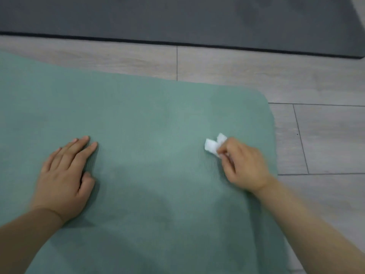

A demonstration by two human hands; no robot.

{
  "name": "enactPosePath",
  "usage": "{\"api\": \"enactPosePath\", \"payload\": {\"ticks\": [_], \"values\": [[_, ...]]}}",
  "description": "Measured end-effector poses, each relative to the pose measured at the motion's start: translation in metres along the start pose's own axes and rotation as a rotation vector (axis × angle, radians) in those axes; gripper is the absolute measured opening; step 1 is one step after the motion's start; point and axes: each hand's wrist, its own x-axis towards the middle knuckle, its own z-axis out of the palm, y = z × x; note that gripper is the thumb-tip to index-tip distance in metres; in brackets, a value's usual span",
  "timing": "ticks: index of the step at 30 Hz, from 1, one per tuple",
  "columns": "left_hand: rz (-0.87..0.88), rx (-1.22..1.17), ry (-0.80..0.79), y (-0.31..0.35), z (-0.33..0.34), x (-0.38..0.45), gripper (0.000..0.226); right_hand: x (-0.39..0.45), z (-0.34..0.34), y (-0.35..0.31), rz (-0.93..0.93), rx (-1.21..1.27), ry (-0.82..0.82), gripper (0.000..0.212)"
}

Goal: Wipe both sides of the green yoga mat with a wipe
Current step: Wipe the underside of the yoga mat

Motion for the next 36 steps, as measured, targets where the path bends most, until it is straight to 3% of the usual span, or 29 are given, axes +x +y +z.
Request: {"api": "enactPosePath", "payload": {"ticks": [3, 6, 8, 11, 14, 16, 19, 22, 24, 27, 33, 36], "values": [[0.006, 0.008, -0.003, 0.0, 0.001, -0.001, 0.068, 0.092, -0.009, 0.051, 0.172, -0.173, 0.096, 0.02], [0.004, 0.0, -0.004, -0.001, 0.001, -0.001, 0.068, 0.133, -0.015, 0.072, 0.485, -0.059, 0.108, 0.014], [0.007, -0.002, -0.004, -0.001, 0.002, -0.001, 0.068, 0.111, -0.009, 0.045, 0.615, 0.005, 0.161, 0.012], [0.014, -0.011, -0.017, -0.004, 0.004, 0.0, 0.069, 0.013, 0.011, -0.03, 0.555, 0.071, 0.224, 0.004], [0.014, -0.024, -0.023, -0.008, 0.008, 0.0, 0.07, -0.093, 0.009, -0.091, 0.525, 0.078, 0.069, 0.003], [0.026, -0.029, -0.006, -0.009, 0.008, 0.0, 0.069, -0.114, 0.002, -0.094, 0.508, 0.064, -0.027, 0.004], [0.041, -0.036, 0.005, -0.01, 0.011, 0.003, 0.069, -0.051, -0.005, -0.045, 0.48, 0.022, -0.061, 0.006], [0.046, -0.06, 0.021, -0.012, 0.013, 0.002, 0.069, 0.044, -0.005, 0.028, 0.448, -0.036, 0.136, 0.011], [0.034, -0.057, 0.014, -0.011, 0.014, 0.001, 0.069, 0.089, -0.012, 0.065, 0.524, -0.065, 0.213, 0.015], [0.041, -0.063, 0.015, -0.013, 0.014, 0.001, 0.069, 0.103, -0.018, 0.068, 0.714, 0.02, 0.167, 0.014], [0.046, -0.056, 0.009, -0.015, 0.015, 0.002, 0.068, -0.08, 0.01, -0.057, 0.618, 0.024, 0.153, 0.002], [0.038, -0.056, -0.001, -0.014, 0.015, 0.002, 0.068, -0.143, 0.006, -0.08, 0.621, 0.1, 0.15, 0.005]]}}
